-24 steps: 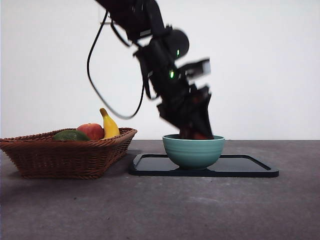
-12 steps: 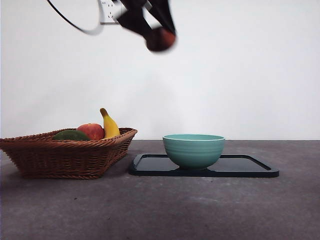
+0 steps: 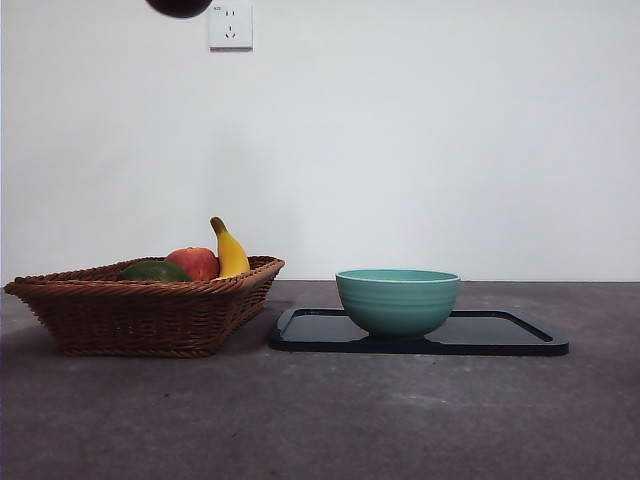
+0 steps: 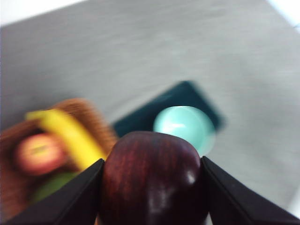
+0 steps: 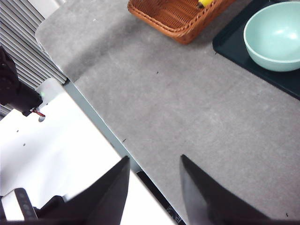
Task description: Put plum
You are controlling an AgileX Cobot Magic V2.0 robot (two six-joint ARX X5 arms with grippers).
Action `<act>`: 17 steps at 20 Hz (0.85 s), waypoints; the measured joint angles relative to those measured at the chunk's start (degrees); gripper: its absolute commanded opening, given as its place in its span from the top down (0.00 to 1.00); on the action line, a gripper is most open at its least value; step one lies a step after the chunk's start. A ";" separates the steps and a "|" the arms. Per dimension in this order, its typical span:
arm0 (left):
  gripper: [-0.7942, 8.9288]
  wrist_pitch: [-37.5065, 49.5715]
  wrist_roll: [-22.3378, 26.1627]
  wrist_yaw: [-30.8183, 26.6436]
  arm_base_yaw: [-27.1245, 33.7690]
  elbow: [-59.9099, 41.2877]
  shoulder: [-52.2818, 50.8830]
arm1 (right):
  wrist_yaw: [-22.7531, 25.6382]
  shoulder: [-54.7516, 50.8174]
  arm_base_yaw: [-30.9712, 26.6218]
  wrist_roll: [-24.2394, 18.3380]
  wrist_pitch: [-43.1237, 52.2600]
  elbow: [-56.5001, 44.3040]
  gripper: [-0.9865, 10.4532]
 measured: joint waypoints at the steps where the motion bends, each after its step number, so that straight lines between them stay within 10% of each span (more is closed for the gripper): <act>1: 0.69 -0.31 0.37 1.86 0.33 -0.92 -0.24 | 0.00 0.00 0.00 0.00 0.07 0.00 0.76; 17: 0.70 16.66 3.28 -4.79 2.36 -43.52 -0.76 | 0.02 0.00 0.00 -1.09 0.13 0.00 0.76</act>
